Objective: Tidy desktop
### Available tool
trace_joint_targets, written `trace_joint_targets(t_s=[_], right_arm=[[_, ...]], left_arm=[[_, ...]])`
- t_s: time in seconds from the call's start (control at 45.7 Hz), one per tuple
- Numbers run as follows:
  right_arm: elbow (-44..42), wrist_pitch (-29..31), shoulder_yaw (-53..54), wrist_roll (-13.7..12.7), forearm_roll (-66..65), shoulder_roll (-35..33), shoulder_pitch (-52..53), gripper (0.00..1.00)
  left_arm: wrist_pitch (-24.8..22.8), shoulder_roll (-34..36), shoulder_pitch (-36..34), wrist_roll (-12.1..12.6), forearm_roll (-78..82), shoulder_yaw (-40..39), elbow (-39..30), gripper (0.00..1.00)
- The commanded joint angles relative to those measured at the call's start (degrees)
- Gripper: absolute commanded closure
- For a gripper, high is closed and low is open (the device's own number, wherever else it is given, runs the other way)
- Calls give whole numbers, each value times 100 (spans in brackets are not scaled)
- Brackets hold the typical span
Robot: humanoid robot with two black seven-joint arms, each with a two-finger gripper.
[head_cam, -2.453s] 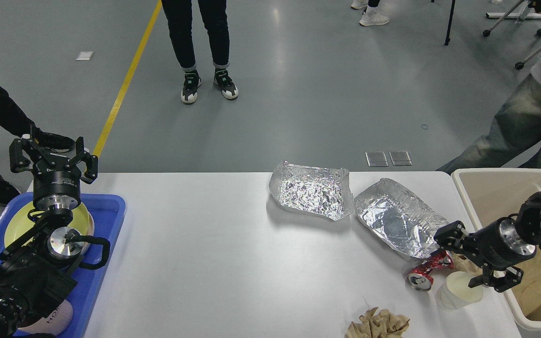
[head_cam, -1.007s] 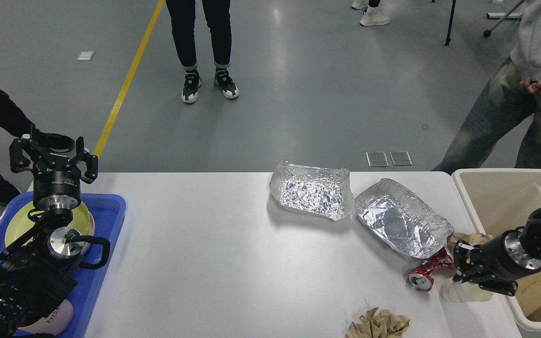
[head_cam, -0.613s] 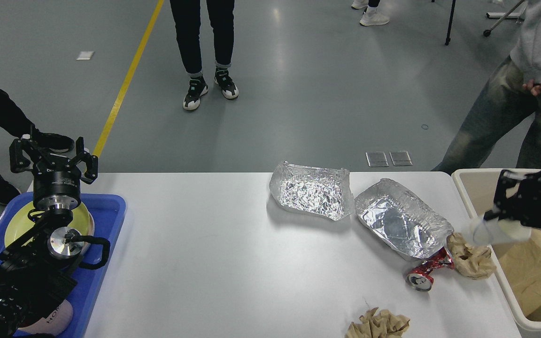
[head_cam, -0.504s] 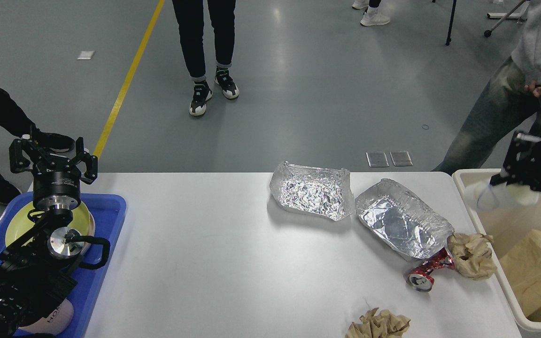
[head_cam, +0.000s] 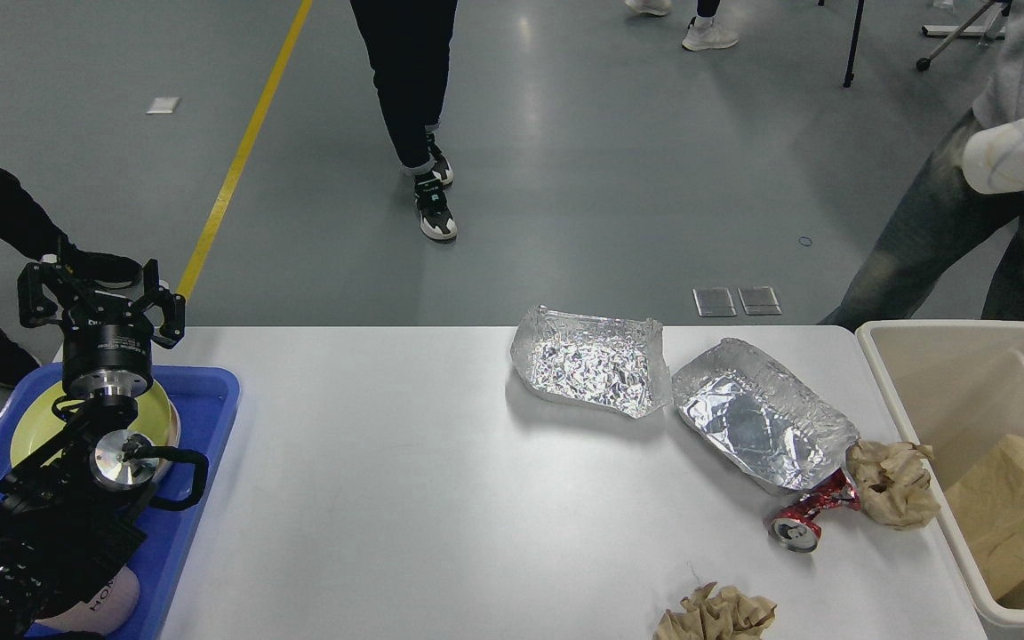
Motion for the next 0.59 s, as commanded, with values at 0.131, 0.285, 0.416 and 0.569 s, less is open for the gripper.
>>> trace_joint_targets(t_s=[0.131,0.285,0.416,0.569], right_arm=[[-573,-1852,753,2,98,-392,-2886,100],[-616,-3136,1878,2,159,-348,-4741,100],[-1064,-3945,2766,11,159,-155,-5875,9],[-1758,-4280,3092,2,159,407,-6992,0]], left_arm=[[0,0,0,0,0,-5,1,4],[0,0,0,0,0,-5,-8,4],[0,0,0,0,0,-5,1,4],[0,0,0,0,0,-5,1,4]])
